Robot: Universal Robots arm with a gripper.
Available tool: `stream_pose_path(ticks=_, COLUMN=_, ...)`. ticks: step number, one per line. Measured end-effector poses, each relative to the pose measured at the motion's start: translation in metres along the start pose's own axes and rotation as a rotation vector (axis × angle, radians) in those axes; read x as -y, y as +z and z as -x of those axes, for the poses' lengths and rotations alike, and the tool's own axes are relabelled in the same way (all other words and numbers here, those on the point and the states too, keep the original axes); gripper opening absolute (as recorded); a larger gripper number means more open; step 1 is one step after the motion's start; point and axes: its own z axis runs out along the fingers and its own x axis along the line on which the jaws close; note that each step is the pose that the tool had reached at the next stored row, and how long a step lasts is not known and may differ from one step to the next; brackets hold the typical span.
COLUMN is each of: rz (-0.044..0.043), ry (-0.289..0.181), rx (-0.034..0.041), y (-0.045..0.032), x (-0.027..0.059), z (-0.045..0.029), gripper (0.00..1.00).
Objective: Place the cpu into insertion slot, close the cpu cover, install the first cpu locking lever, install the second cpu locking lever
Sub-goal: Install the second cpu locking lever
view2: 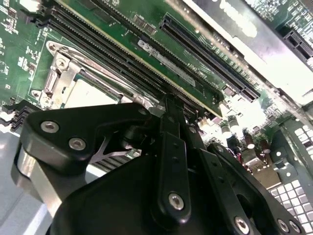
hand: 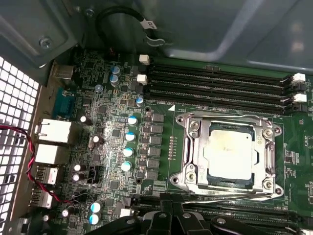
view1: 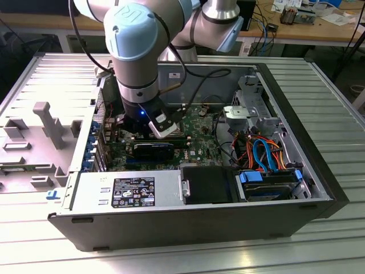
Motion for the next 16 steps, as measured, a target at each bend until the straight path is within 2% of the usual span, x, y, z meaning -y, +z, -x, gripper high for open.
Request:
stream_pose_path(ticks=5, rz=0.0045, ry=-0.01, rx=-0.0019, y=0.0002, x=0.0002, z=0.0021, gripper=0.11)
stream_pose_path(ticks=8, rz=0.0062, ry=-0.039, rx=-0.0073, y=0.0004, x=0.0002, z=0.0021, gripper=0.11)
stream_pose_path(ticks=16, rz=0.0067, ry=-0.046, rx=-0.0082, y=0.003, x=-0.0056, z=0.0029, gripper=0.11)
